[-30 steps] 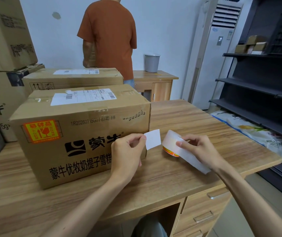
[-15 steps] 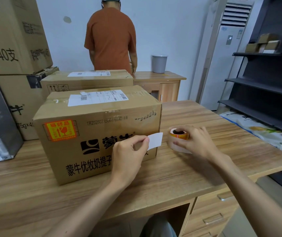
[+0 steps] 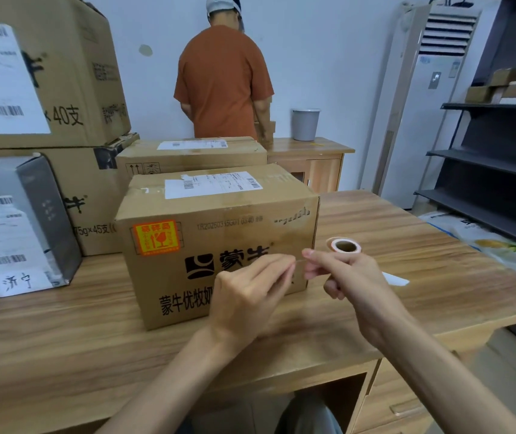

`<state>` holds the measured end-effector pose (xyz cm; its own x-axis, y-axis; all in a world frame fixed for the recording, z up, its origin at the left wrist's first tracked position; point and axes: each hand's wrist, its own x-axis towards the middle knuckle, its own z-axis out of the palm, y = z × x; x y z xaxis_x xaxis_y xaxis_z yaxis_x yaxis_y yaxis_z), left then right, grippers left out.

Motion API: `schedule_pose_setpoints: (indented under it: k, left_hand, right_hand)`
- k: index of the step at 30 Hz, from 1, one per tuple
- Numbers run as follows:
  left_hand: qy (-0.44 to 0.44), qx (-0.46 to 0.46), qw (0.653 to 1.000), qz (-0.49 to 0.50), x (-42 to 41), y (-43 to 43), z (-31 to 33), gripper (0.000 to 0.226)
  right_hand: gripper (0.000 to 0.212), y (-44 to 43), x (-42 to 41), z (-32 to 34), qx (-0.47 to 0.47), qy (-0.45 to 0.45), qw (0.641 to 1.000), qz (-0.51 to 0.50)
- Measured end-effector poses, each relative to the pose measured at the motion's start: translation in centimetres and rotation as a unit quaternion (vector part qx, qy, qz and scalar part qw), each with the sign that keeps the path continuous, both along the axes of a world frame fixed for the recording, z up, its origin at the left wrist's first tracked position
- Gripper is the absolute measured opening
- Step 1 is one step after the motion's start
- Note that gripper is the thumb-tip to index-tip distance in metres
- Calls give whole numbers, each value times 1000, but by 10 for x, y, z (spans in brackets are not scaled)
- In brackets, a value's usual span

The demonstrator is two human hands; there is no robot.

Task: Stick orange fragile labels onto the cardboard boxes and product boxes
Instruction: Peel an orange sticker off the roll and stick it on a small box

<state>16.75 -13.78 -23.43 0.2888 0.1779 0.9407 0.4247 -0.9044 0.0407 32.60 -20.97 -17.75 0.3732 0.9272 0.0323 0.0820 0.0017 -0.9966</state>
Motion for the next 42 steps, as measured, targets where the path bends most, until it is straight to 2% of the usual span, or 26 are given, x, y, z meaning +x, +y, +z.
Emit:
schedule_pose_setpoints:
  k: [3, 6, 12, 15, 18, 21, 24, 26, 28, 30, 33, 37, 40, 42]
  left_hand:
    - [30, 29, 999, 1, -14, -2, 6, 14]
    - [38, 20, 999, 12, -39, -7, 20, 21]
    - [-81, -27, 994, 66, -112, -15, 75, 18]
    - [-175, -133, 970, 103, -143, -5, 100, 12]
    - [-229, -313, 913, 125, -167, 30, 110, 19]
    - [-195, -477, 855, 65, -179, 61, 109, 43]
    - [-140, -544, 827, 20, -185, 85, 101, 60]
    - [-128, -586, 800, -29, -190, 94, 97, 84]
    - [-110, -613, 778, -86, -193, 100, 93, 99]
    - [-98, -617, 771, -124, -193, 105, 88, 100]
    - [-79, -615, 772, -141, -193, 107, 82, 100]
    - [-62, -632, 758, -152, -195, 108, 84, 111]
    - [-45, -620, 771, -138, -192, 104, 84, 120]
    - [-58, -605, 786, -114, -191, 97, 81, 118]
  right_hand:
    - [15, -3, -10, 4, 5, 28, 999, 25]
    - [21, -4, -19, 10, 49, 4, 998, 28]
    - [21, -5, -46, 23, 205, -78, 973, 69]
    - [16, -2, -66, 23, 249, -101, 957, 113]
    - [21, 6, -82, 17, 261, -172, 941, 131]
    - [19, 12, -94, 11, 251, -209, 938, 117]
    - [18, 17, -100, 8, 249, -223, 937, 103]
    - [20, 18, -100, 6, 249, -229, 936, 100]
    - [24, 16, -98, 5, 247, -223, 937, 105]
    - [30, 14, -96, 4, 246, -207, 940, 115]
    - [34, 9, -89, 5, 236, -136, 951, 144]
    - [40, 3, -82, 8, 226, -70, 960, 146]
    - [34, -1, -78, 14, 222, -43, 965, 135]
    - [31, -2, -71, 19, 223, -20, 967, 125]
